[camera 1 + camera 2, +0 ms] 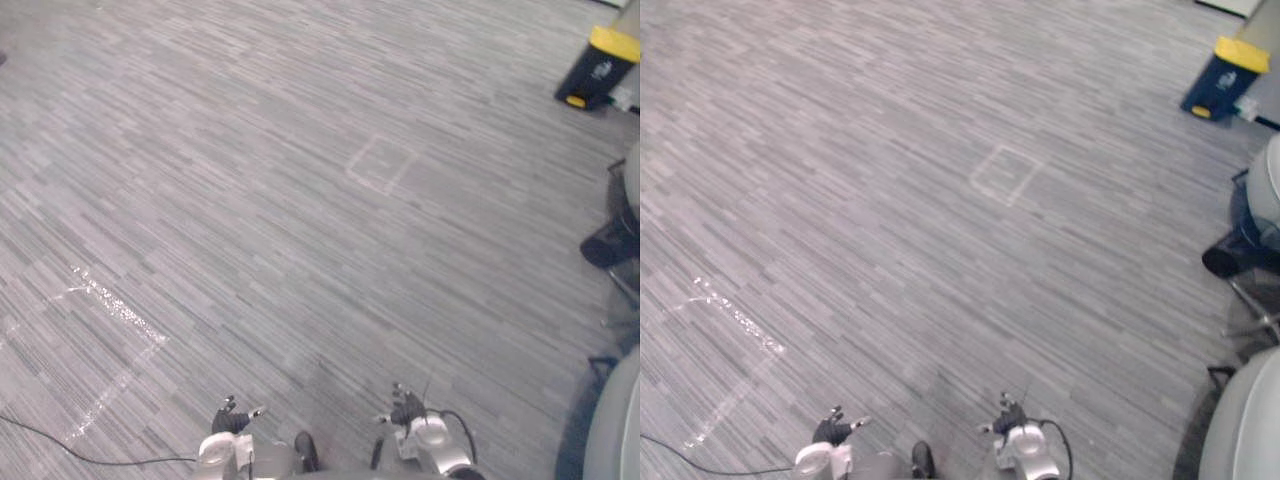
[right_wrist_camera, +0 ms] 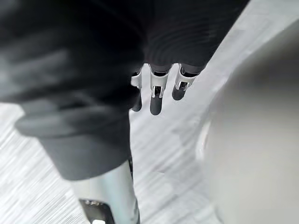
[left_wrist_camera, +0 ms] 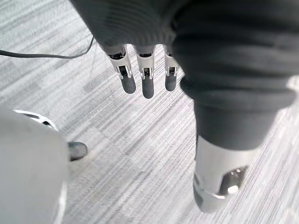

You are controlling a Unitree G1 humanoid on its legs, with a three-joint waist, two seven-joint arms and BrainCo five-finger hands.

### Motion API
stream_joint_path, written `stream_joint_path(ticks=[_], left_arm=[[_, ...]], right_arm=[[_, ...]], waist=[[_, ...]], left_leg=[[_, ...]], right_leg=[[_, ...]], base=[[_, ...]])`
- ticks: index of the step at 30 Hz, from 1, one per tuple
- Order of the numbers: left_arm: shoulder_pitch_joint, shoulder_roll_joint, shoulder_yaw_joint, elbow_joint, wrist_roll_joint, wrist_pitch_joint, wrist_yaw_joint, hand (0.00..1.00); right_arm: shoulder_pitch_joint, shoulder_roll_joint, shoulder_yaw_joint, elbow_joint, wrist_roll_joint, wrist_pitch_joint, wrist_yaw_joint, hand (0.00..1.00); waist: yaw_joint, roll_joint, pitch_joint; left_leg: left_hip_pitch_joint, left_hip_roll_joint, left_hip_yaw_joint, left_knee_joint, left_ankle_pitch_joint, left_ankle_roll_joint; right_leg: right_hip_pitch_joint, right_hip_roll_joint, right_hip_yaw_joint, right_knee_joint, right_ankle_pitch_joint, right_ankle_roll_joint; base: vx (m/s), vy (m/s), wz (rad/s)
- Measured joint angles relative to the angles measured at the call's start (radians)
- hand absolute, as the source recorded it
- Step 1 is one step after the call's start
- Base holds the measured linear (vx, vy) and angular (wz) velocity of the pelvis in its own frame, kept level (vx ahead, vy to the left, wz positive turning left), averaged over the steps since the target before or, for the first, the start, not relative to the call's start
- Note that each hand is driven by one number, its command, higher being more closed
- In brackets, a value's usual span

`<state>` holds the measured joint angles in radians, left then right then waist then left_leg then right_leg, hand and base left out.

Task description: Organize the slippers on the shoe rack

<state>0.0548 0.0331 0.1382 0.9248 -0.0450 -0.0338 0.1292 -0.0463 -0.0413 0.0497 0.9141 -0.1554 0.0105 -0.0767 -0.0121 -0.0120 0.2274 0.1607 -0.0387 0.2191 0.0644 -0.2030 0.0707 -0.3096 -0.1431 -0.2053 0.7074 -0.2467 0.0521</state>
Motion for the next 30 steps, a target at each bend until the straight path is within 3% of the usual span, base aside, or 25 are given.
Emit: stream_joint_path(ticks=[1,3,4,6,7,8,9,10,11,12,13,14,15,17,18,20,21,23,24,25,26,27,28,29,30], left_arm=[[-0.001,-0.001,0.0,0.0,0.0,0.0,0.0,0.0],[-0.005,-0.002,0.0,0.001,0.001,-0.001,-0.001,0.0],[-0.005,0.0,0.0,0.001,0.002,-0.002,-0.001,0.0],[-0.001,0.001,0.0,0.016,0.002,-0.002,-0.002,0.0],[-0.001,-0.013,0.002,0.025,0.003,-0.002,-0.004,0.0],[-0.006,-0.03,0.002,0.029,0.004,-0.003,-0.006,0.0],[-0.007,-0.035,0.002,0.028,0.004,-0.003,-0.006,0.0],[-0.009,-0.047,0.02,0.025,0.006,-0.003,-0.008,0.0],[-0.01,-0.07,0.053,0.01,0.006,-0.003,-0.01,0.0],[-0.01,-0.08,0.069,0.002,0.006,-0.003,-0.01,0.0],[-0.001,-0.092,0.094,-0.022,0.006,-0.004,-0.009,0.0],[0.002,-0.094,0.099,-0.032,0.006,-0.004,-0.012,0.0],[0.002,-0.092,0.11,-0.053,0.005,-0.003,-0.012,0.0],[0.005,-0.087,0.11,-0.089,0.004,-0.007,-0.012,0.0],[0.006,-0.083,0.115,-0.106,0.004,-0.011,-0.013,0.0],[0.006,-0.08,0.117,-0.112,0.004,-0.016,-0.013,0.0],[0.006,-0.079,0.114,-0.12,0.004,-0.022,-0.013,0.0],[0.01,-0.079,0.107,-0.126,0.003,-0.024,-0.011,0.0],[0.015,-0.07,0.1,-0.107,0.003,-0.026,-0.007,0.0],[0.015,-0.058,0.099,-0.103,0.002,-0.026,-0.006,0.0],[0.016,-0.031,0.1,-0.088,0.002,-0.02,-0.004,0.0],[0.019,-0.021,0.099,-0.088,0.002,-0.019,-0.004,0.0],[0.021,-0.019,0.099,-0.087,0.002,-0.018,-0.004,0.0],[0.028,-0.011,0.098,-0.081,0.002,-0.018,-0.002,0.0],[0.033,-0.005,0.098,-0.06,0.003,-0.015,0.0,0.0]], right_arm=[[-0.002,0.001,0.0,0.0,0.0,-0.002,0.0,0.0],[-0.008,0.006,0.001,0.003,0.0,-0.003,0.001,0.0],[-0.008,0.007,0.001,0.003,0.0,-0.002,0.001,0.0],[-0.009,0.001,0.0,-0.002,0.0,-0.003,0.0,0.0],[-0.01,0.002,-0.01,-0.004,-0.001,-0.001,0.0,0.0],[-0.01,0.001,-0.029,-0.019,-0.002,-0.001,-0.001,0.0],[-0.009,0.002,-0.035,-0.024,-0.002,0.001,-0.001,0.0],[0.003,0.004,-0.039,-0.043,-0.001,0.006,-0.001,0.0],[0.025,0.003,-0.037,-0.075,0.0,0.01,0.001,0.0],[0.035,0.002,-0.034,-0.086,0.0,0.009,0.001,0.0],[0.057,0.003,-0.017,-0.111,0.001,0.013,0.002,0.0],[0.066,0.009,-0.005,-0.113,0.002,0.013,0.001,0.0],[0.066,0.032,-0.006,-0.113,0.003,0.018,-0.001,0.0],[0.083,0.053,-0.005,-0.111,0.006,0.02,0.0,0.0],[0.087,0.063,-0.007,-0.103,0.008,0.021,0.001,0.0],[0.083,0.066,-0.009,-0.097,0.008,0.021,0.0,0.0],[0.08,0.065,-0.018,-0.09,0.007,0.02,-0.001,0.0],[0.087,0.061,-0.028,-0.081,0.005,0.018,-0.001,0.0],[0.083,0.054,-0.03,-0.053,0.003,0.02,-0.002,0.0],[0.083,0.058,-0.029,-0.044,0.002,0.02,-0.001,0.0],[0.087,0.078,-0.03,-0.037,0.002,0.019,-0.001,0.0],[0.097,0.087,-0.038,-0.037,0.002,0.019,0.0,0.0],[0.1,0.088,-0.038,-0.037,0.002,0.02,-0.001,0.0],[0.099,0.09,-0.037,-0.035,0.001,0.019,0.001,0.0],[0.089,0.09,-0.037,-0.033,0.001,0.019,0.002,0.0]], waist=[[-0.003,0.0,0.0],[-0.007,-0.015,0.004],[-0.008,-0.023,0.004],[-0.015,-0.024,0.005],[-0.024,0.003,-0.006],[-0.025,0.025,-0.007],[-0.025,0.027,-0.007],[-0.036,0.035,-0.006],[-0.039,0.049,0.002],[-0.038,0.057,0.004],[-0.023,0.068,0.002],[-0.017,0.071,0.002],[-0.009,0.068,0.0],[0.016,0.039,-0.003],[0.03,0.028,-0.003],[0.04,0.02,0.001],[0.051,0.013,0.002],[0.065,0.019,-0.004],[0.07,0.026,-0.013],[0.071,0.015,-0.02],[0.067,-0.023,-0.043],[0.064,-0.044,-0.054],[0.064,-0.048,-0.053],[0.069,-0.063,-0.045],[0.064,-0.053,-0.035]], left_leg=[[0.011,0.005,-0.012,-0.007,-0.007,-0.004],[0.07,0.015,-0.047,-0.031,-0.048,-0.036],[0.076,0.011,-0.052,-0.032,-0.059,-0.044],[0.131,0.019,-0.08,-0.037,-0.099,-0.067],[0.159,0.055,-0.094,-0.033,-0.101,-0.075],[0.149,0.083,-0.094,0.02,-0.085,-0.102],[0.142,0.088,-0.093,0.048,-0.076,-0.116],[0.097,0.11,-0.095,0.193,-0.054,-0.15],[0.028,0.152,-0.089,0.441,-0.013,-0.17],[-0.009,0.173,-0.089,0.553,0.034,-0.176],[-0.092,0.229,-0.08,0.796,0.184,-0.21],[-0.163,0.279,-0.054,0.951,0.148,-0.205],[-0.244,0.309,-0.018,1.05,0.091,-0.174],[-0.348,0.312,0.036,1.016,0.024,-0.145],[-0.397,0.291,0.057,0.891,-0.021,-0.13],[-0.449,0.237,0.04,0.65,-0.039,-0.128],[-0.472,0.18,-0.02,0.455,-0.005,-0.138],[-0.471,0.136,-0.124,0.197,0.08,-0.164],[-0.47,0.127,-0.175,0.212,0.198,-0.181],[-0.47,0.117,-0.176,0.23,0.21,-0.164],[-0.474,0.099,-0.143,0.267,0.156,-0.139],[-0.457,0.093,-0.104,0.292,0.105,-0.12],[-0.442,0.092,-0.087,0.3,0.092,-0.11],[-0.363,0.079,-0.026,0.299,0.049,-0.083],[-0.278,0.065,0.017,0.281,0.009,-0.072]], right_leg=[[-0.014,0.017,0.004,-0.083,0.016,0.0],[-0.038,0.065,0.003,-0.492,0.192,-0.001],[-0.043,0.068,0.002,-0.548,0.223,0.005],[-0.052,0.087,0.026,-0.551,0.335,-0.043],[-0.051,0.115,0.043,-0.507,0.371,-0.083],[-0.053,0.128,0.022,-0.457,0.323,-0.112],[-0.051,0.129,0.013,-0.441,0.312,-0.113],[-0.017,0.137,-0.006,-0.423,0.259,-0.117],[0.055,0.157,-0.016,-0.424,0.212,-0.124],[0.091,0.167,-0.015,-0.431,0.194,-0.13],[0.167,0.195,0.004,-0.452,0.152,-0.142],[0.218,0.212,0.017,-0.463,0.117,-0.154],[0.28,0.214,0.045,-0.481,0.086,-0.156],[0.361,0.2,0.093,-0.541,0.069,-0.151],[0.408,0.178,0.117,-0.567,0.063,-0.14],[0.462,0.143,0.158,-0.584,0.047,-0.111],[0.497,0.111,0.184,-0.601,0.03,-0.09],[0.533,0.09,0.232,-0.619,-0.005,-0.059],[0.565,0.082,0.285,-0.614,-0.047,-0.04],[0.564,0.072,0.299,-0.604,-0.051,-0.042],[0.532,0.044,0.327,-0.533,-0.046,-0.051],[0.469,0.02,0.349,-0.406,-0.035,-0.033],[0.457,0.017,0.353,-0.356,-0.028,-0.021],[0.382,-0.013,0.352,-0.137,0.016,0.029],[0.292,-0.049,0.324,0.092,0.069,0.048]], base=[[0.46,-0.104,0.59],[0.55,-0.169,0.49],[0.53,-0.203,0.42],[0.51,-0.187,0.29],[0.64,-0.198,0.17],[0.64,-0.203,0.12],[0.59,-0.232,0.21],[0.57,-0.251,0.24],[0.56,-0.238,0.22],[0.56,-0.18,-0.1],[0.57,-0.091,-0.34],[0.67,-0.081,-0.47],[0.64,-0.06,-0.43],[0.52,-0.04,-0.55],[0.53,0.041,-0.71],[0.6,0.134,-0.72],[0.56,0.215,-0.78],[0.61,0.348,-0.95],[0.45,0.315,-0.89],[0.47,0.348,-0.83],[0.59,0.359,-0.65],[0.69,0.423,-0.62],[0.68,0.367,-0.89],[0.51,0.274,-1.05],[0.51,0.268,-1.13]])
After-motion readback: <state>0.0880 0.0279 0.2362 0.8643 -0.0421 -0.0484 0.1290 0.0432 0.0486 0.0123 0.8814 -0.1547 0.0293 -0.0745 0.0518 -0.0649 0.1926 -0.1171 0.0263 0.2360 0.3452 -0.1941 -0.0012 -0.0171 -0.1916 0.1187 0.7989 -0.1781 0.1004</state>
